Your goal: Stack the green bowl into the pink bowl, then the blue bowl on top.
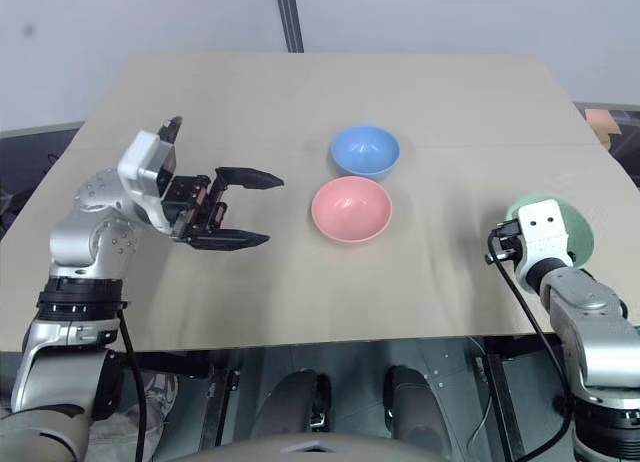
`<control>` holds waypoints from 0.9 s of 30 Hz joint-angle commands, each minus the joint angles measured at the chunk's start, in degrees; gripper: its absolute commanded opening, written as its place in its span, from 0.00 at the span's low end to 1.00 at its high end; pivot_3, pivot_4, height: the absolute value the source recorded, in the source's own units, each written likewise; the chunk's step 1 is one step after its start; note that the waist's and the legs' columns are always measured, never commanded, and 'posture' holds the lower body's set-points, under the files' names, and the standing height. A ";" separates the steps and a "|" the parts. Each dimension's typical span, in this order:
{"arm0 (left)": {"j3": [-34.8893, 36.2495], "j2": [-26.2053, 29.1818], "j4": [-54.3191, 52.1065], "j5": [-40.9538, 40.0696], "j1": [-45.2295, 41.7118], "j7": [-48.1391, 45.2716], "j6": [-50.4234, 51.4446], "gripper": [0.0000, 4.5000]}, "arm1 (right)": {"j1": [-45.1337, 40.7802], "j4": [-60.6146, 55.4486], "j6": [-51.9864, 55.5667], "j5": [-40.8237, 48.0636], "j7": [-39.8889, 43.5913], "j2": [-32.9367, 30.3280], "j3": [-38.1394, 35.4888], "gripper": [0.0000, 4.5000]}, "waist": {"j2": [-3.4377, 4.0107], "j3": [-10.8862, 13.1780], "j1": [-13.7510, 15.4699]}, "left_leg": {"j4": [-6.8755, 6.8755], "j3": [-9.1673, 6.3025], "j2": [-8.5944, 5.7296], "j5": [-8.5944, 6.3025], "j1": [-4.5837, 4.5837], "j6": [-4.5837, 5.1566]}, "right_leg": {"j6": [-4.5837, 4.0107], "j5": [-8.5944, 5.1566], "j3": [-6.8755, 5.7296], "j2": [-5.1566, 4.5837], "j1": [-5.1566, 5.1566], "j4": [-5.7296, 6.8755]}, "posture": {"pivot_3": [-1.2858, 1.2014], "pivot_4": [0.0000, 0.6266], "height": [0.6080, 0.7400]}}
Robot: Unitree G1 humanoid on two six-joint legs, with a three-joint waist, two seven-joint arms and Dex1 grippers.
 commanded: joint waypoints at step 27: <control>6.64 -0.07 -1.47 3.56 9.51 14.29 -3.64 0.96 | -25.32 11.64 -28.67 -3.27 27.81 6.21 35.07 0.08 | -0.05 0.01 -1.22 | -0.02 -0.01 0.03 0.00 -0.15 -0.01 | -0.04 0.23 -0.09 -0.03 -0.09 -0.05 | 0.52 0.24 1.00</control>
